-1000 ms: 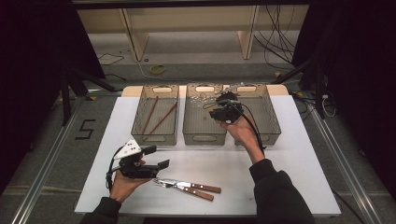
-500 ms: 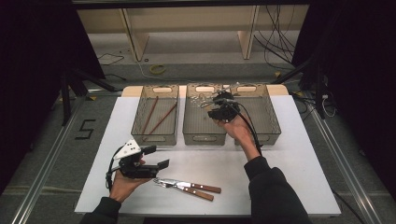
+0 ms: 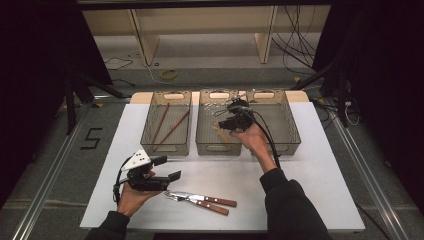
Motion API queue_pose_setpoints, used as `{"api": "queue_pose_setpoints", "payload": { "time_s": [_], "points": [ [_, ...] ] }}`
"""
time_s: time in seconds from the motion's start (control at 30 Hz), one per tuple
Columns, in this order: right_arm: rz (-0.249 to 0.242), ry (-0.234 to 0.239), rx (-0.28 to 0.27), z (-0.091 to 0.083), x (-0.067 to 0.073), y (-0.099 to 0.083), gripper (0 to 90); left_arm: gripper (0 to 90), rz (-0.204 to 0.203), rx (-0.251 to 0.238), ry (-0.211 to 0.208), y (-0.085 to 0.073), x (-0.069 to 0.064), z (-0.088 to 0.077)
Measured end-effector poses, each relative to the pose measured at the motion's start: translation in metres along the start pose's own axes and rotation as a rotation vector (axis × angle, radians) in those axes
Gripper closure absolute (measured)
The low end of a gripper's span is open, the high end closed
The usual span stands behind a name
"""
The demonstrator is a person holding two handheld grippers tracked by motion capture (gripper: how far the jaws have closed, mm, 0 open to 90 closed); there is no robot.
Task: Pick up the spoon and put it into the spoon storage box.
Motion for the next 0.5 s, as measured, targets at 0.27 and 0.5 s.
{"api": "queue_pose_setpoints", "payload": {
  "time_s": [0.27,0.5],
  "points": [
    [-0.078,0.062,-0.034,-0.023,0.015,-0.006,44.8,16.9,0.0,0.002,0.001,0.0,0.0,0.0],
    [-0.165,0.134,-0.024,-0.04,0.035,-0.021,37.3,16.9,0.0,0.0,0.003,0.0,0.001,0.0]
  ]
}}
Point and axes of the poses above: each handheld gripper's, and its own axes: z roughly forward along the jaws, y roughly out of its top, x roughly to its left, the point moved 2 cm from there along z, roughly forward along the jaws, and after that the axes turned 6 degrees about -z, right-handed, at the moved point
